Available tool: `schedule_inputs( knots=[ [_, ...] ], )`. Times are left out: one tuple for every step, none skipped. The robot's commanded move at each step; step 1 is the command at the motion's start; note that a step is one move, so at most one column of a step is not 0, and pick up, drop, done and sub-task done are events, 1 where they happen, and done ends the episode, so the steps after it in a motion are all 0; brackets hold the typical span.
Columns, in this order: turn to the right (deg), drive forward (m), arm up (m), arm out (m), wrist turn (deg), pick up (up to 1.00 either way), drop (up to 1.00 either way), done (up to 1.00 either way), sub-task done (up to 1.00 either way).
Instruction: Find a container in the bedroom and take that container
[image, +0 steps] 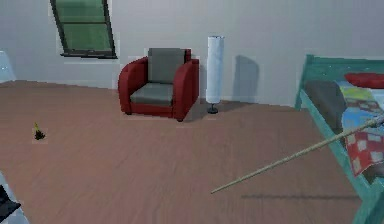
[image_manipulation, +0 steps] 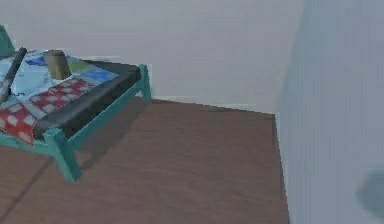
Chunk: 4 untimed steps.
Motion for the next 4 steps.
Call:
schedule_inputs(
  knots=[
    [0.0, 0.6, 0.0, 0.0, 0.0, 0.0, 0.0, 0.0, 0.0],
    [-33.0, 0.0, 0.0, 0.0, 0.0, 0.0, 0.0, 0.0, 0.0],
    [0.0, 0.5, 0.0, 0.0, 0.0, 0.0, 0.0, 0.0, 0.0],
    [-6.0, 0.0, 0.0, 0.0, 0.0, 0.0, 0.0, 0.0, 0.0]
  ],
)
